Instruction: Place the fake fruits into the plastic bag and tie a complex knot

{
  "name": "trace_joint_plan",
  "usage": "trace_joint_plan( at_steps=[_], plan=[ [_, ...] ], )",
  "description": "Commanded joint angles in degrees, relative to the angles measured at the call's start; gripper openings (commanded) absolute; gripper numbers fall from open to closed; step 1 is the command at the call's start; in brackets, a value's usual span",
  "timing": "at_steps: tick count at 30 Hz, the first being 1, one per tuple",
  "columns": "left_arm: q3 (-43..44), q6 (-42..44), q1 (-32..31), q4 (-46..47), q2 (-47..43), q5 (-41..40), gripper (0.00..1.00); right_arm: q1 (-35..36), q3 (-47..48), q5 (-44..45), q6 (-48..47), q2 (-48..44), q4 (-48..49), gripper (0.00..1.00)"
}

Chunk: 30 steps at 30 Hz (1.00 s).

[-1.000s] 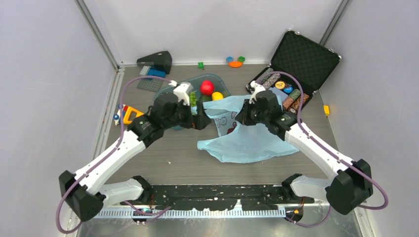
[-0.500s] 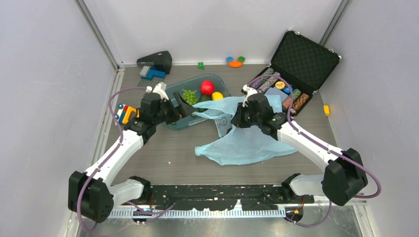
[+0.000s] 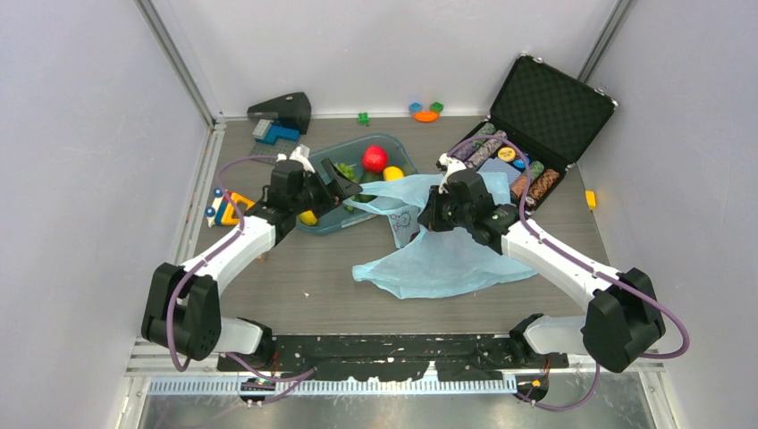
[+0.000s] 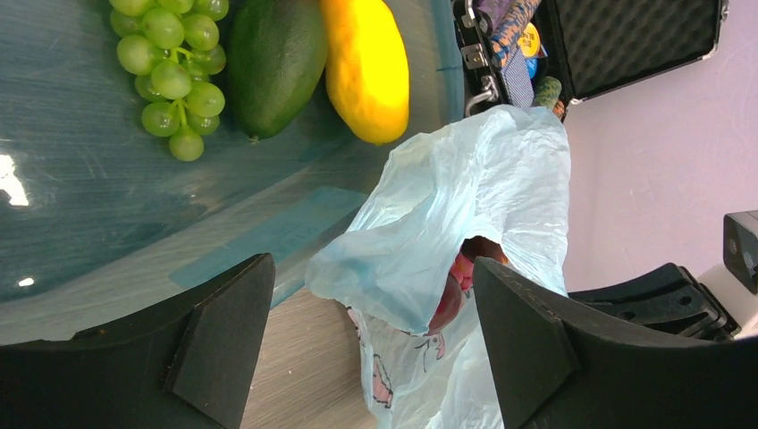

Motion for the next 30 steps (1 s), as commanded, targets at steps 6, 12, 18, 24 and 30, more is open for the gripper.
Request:
trace_joint_plan(
  at_steps=[6, 12, 18, 24, 30],
  plan=[
    [3.64, 12.29, -1.04, -0.92, 0.75, 0.03, 0.78, 0.25, 0.41, 1.67, -0.93, -0.67, 1.78, 0.05],
    [8.06, 22.15, -4.18, -11.07, 0.53, -11.3, 0.71, 0.21, 0.55, 1.5, -0.71, -0.37, 1.66, 0.05],
    [11.03, 26.63, -7.67, -14.84, 1.61, -18.54, 0.57, 0.25, 0.64, 1.48, -0.76, -0.46, 1.49, 0.05],
    [13.93, 31.19, -12.33, -17.88, 3.01, -26.95, 0.48, 0.25, 0.48, 1.74, -0.76, -0.8, 1.33, 0.05],
    [16.92, 35.08, -14.61, -19.57, 5.51, -32.05, 0.36, 0.23, 0.46, 1.93, -0.84, -1.09, 1.08, 0.05]
  ],
)
